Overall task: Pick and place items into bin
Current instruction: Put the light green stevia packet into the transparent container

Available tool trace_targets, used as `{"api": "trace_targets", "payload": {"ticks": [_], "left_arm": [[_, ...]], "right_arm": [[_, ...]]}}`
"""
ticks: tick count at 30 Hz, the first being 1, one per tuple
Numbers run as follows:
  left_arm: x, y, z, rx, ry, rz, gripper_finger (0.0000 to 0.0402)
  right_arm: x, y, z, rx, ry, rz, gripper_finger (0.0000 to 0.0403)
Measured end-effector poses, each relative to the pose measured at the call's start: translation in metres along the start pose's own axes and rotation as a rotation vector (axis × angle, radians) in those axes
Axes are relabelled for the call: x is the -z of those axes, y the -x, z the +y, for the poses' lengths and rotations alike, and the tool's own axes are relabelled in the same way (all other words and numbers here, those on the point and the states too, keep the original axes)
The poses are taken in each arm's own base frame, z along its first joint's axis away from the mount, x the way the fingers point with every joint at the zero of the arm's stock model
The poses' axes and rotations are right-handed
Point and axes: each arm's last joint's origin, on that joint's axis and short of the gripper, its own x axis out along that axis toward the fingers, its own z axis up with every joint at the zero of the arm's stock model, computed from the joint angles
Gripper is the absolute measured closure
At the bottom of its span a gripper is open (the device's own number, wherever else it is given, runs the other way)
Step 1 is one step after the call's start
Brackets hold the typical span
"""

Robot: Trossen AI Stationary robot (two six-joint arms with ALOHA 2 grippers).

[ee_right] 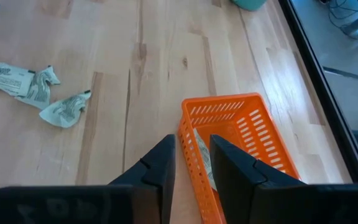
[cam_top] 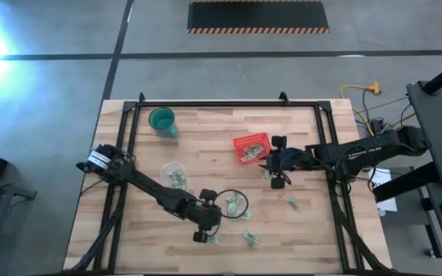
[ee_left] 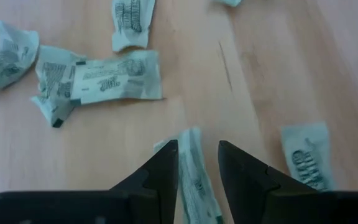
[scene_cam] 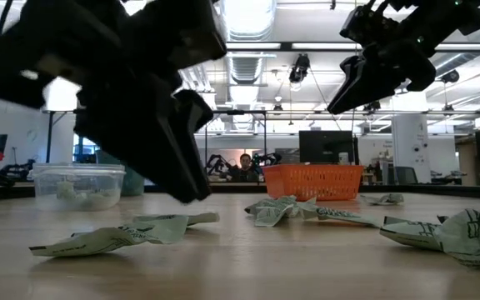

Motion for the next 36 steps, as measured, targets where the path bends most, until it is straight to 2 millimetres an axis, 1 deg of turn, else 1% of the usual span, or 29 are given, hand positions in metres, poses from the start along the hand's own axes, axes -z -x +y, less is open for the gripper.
{"api": "trace_targets", "payload": {"ticks": [5, 11, 13, 22, 26, 29, 34, 36], "left_arm": [[0.0007, -0.0032, 0.0014, 0.001, 0.000, 0.001, 0.0304], [0.0024, -0.0033, 0.0024, -0.002, -0.001, 0.019, 0.0304], [0.0045, -0.0066, 0.0033, -0.006, 0.002, 0.033, 0.0304], [0.0078, -0.0118, 0.0057, 0.014, 0.012, 0.059, 0.0304], [0.0089, -0.0117, 0.0059, 0.012, 0.012, 0.070, 0.0306], [0.0091, -0.0118, 0.0066, 0.012, 0.013, 0.074, 0.0322], [0.0087, -0.0099, 0.0078, 0.017, -0.032, 0.077, 0.0385], [0.0087, -0.0085, 0.0080, 0.015, -0.044, 0.079, 0.0396]], "right_arm": [[0.0002, -0.0001, 0.0000, 0.000, -0.004, 0.001, 0.0312], [0.0006, -0.0002, 0.0001, 0.000, -0.003, 0.003, 0.0320], [0.0008, -0.0001, 0.0002, -0.001, -0.003, 0.004, 0.0321], [0.0012, -0.0003, 0.0002, 0.000, -0.002, 0.006, 0.0314], [0.0015, -0.0004, 0.0004, -0.001, -0.002, 0.008, 0.0317], [0.0016, -0.0003, 0.0003, -0.001, -0.002, 0.008, 0.0322], [0.0016, -0.0004, 0.0003, -0.001, -0.002, 0.009, 0.0329], [0.0017, -0.0004, 0.0003, -0.001, -0.001, 0.009, 0.0330]]}}
